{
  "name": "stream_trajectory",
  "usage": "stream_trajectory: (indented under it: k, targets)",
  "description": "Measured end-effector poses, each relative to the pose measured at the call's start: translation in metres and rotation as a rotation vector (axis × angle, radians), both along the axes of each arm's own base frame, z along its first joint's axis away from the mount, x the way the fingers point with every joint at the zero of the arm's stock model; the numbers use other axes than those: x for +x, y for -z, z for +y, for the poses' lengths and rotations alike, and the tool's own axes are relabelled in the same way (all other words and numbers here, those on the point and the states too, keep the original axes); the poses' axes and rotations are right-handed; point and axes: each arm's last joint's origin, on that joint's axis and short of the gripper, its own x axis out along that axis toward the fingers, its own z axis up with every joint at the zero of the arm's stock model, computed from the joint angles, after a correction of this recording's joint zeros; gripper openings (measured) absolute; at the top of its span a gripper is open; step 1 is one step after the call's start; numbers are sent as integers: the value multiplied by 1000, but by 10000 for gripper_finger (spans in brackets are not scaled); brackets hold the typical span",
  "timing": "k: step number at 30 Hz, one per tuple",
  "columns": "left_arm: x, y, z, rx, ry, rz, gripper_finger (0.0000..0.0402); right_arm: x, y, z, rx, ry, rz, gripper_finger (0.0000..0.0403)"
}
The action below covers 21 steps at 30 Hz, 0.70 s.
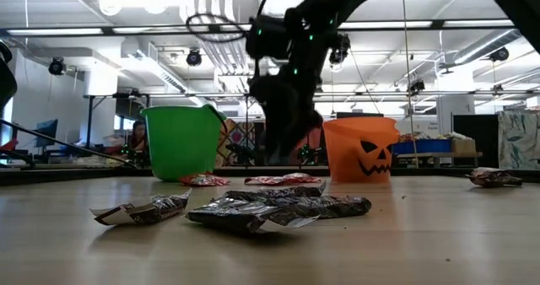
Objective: Sort candy
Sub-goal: Put the red candy into the black bucket
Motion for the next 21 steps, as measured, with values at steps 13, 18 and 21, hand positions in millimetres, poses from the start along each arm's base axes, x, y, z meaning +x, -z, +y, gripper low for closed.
stream_trajectory:
  k: [13, 18, 21]
  targets:
    - [6, 4, 0, 3, 1, 27, 77, 9, 47, -2, 13, 10, 104, 163]
    - [9, 8, 0, 13, 4, 54, 77, 8, 46, -2, 16, 0, 104, 65]
    - [11, 11, 0, 27, 9, 82, 77, 7, 43, -1, 23, -18, 98, 19]
